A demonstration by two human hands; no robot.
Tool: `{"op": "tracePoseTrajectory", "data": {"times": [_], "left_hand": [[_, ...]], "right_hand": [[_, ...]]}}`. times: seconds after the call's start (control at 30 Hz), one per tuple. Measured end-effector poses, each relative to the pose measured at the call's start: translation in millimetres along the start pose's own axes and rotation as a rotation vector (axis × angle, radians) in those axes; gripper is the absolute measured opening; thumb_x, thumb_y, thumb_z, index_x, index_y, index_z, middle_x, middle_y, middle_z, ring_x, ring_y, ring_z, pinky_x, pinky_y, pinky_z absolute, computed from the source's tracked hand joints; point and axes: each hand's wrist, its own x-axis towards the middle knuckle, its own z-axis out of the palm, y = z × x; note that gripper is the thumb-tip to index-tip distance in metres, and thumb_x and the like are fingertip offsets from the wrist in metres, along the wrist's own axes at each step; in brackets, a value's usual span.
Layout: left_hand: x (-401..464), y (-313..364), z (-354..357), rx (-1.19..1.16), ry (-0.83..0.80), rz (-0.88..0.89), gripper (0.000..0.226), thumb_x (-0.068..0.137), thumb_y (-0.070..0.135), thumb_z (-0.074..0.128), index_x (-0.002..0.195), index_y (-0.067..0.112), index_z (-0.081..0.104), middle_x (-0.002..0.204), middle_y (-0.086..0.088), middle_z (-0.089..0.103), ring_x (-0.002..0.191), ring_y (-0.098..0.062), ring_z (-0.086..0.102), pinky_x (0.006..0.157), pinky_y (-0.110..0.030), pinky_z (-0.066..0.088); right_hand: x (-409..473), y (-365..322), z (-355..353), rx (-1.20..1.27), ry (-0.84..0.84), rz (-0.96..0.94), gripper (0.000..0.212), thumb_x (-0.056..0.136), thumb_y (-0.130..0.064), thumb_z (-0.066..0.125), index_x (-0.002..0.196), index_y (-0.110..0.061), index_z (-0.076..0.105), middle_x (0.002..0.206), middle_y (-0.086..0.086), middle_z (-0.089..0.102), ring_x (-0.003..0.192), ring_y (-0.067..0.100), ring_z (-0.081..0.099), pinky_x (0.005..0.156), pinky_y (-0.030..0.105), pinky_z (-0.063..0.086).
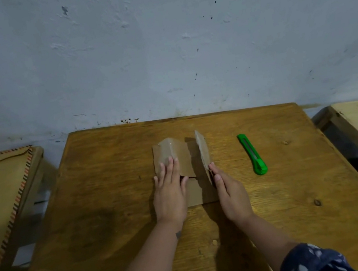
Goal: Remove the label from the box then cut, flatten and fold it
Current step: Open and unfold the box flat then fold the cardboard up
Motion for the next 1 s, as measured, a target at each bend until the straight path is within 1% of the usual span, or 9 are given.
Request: {"op": "tracePoseTrajectory", "data": {"times": [0.13, 0.23, 0.3, 0.4, 0.47, 0.53, 0.67, 0.8, 1.0], "left_hand": [[0, 1, 4, 0.176, -0.089, 0.008, 0.059, 0.099, 0.048, 0.013, 0.15, 0.022, -0.004, 0.159, 0.004, -0.008, 0.146, -0.017, -0.015, 0.12, -0.042, -0.004], [0, 4, 3, 0.247, -0.165, 0.006, 0.07, 0.091, 0.058, -0.004, 0.15, 0.019, -0.009, 0.157, 0.003, -0.018, 0.144, -0.016, -0.023, 0.118, -0.044, -0.01], [1, 4, 2, 0.272, -0.191, 0.016, 0.08, 0.084, 0.064, -0.015, 0.149, 0.018, -0.014, 0.155, 0.001, -0.025, 0.142, -0.016, -0.027, 0.118, -0.045, -0.012], [0, 2, 3, 0.282, -0.208, 0.039, 0.087, 0.075, 0.063, -0.025, 0.148, 0.017, -0.016, 0.155, -0.001, -0.027, 0.141, -0.016, -0.029, 0.117, -0.044, -0.013], [1, 2, 4, 0.277, -0.2, 0.046, 0.084, 0.076, 0.059, -0.025, 0.148, 0.017, -0.014, 0.156, -0.001, -0.024, 0.141, -0.015, -0.028, 0.118, -0.042, -0.013], [0, 2, 6, 0.289, -0.182, 0.049, 0.078, 0.08, 0.053, -0.024, 0.149, 0.017, -0.013, 0.157, -0.001, -0.021, 0.142, -0.014, -0.026, 0.117, -0.04, -0.014], [0, 2, 9, 0.31, -0.156, 0.06, 0.073, 0.082, 0.044, -0.022, 0.148, 0.016, -0.011, 0.159, 0.0, -0.016, 0.144, -0.014, -0.022, 0.119, -0.04, -0.01], [1, 1, 10, 0.34, -0.144, 0.074, 0.071, 0.083, 0.038, -0.021, 0.149, 0.014, -0.01, 0.159, -0.002, -0.014, 0.145, -0.016, -0.02, 0.119, -0.041, -0.007], [1, 0, 14, 0.378, -0.131, 0.078, 0.067, 0.089, 0.036, -0.012, 0.15, 0.012, -0.005, 0.159, -0.005, -0.011, 0.146, -0.019, -0.017, 0.12, -0.042, -0.004]], "right_hand": [[2, 3, -1, -0.13, -0.034, -0.097, 0.039, 0.1, -0.021, 0.039, 0.138, -0.021, 0.046, 0.146, -0.005, 0.043, 0.134, 0.006, 0.038, 0.111, 0.031, 0.035], [7, 7, -2, -0.235, -0.084, -0.166, 0.042, 0.098, -0.022, 0.04, 0.139, -0.021, 0.042, 0.152, -0.004, 0.033, 0.139, 0.007, 0.028, 0.115, 0.031, 0.025], [14, 7, -2, -0.283, -0.165, -0.158, 0.044, 0.098, -0.023, 0.035, 0.142, -0.021, 0.033, 0.156, -0.004, 0.024, 0.144, 0.006, 0.016, 0.119, 0.037, 0.013], [24, 7, 0, -0.411, -0.3, -0.182, 0.055, 0.099, -0.033, 0.02, 0.151, -0.02, 0.006, 0.159, -0.004, 0.005, 0.145, 0.007, -0.004, 0.119, 0.04, -0.002], [26, 10, 3, -0.529, -0.353, -0.207, 0.06, 0.094, -0.041, 0.004, 0.149, -0.02, -0.007, 0.158, -0.005, -0.01, 0.144, 0.01, -0.014, 0.118, 0.042, -0.008], [23, 12, 9, -0.617, -0.371, -0.202, 0.063, 0.091, -0.042, -0.004, 0.149, -0.018, -0.01, 0.156, -0.003, -0.017, 0.143, 0.013, -0.019, 0.117, 0.042, -0.013], [26, 9, 19, -0.713, -0.314, -0.264, 0.066, 0.091, -0.035, 0.004, 0.148, -0.002, 0.013, 0.157, 0.014, 0.007, 0.146, 0.026, 0.001, 0.118, 0.042, -0.008], [34, -2, 19, -0.656, -0.403, -0.241, 0.081, 0.078, -0.039, -0.006, 0.148, 0.0, 0.006, 0.158, 0.018, -0.004, 0.146, 0.025, -0.009, 0.116, 0.033, -0.012], [32, 5, 23, -0.596, -0.414, -0.235, 0.071, 0.086, -0.039, -0.004, 0.148, -0.006, -0.006, 0.157, 0.011, -0.016, 0.144, 0.02, -0.019, 0.118, 0.036, -0.011]]}}
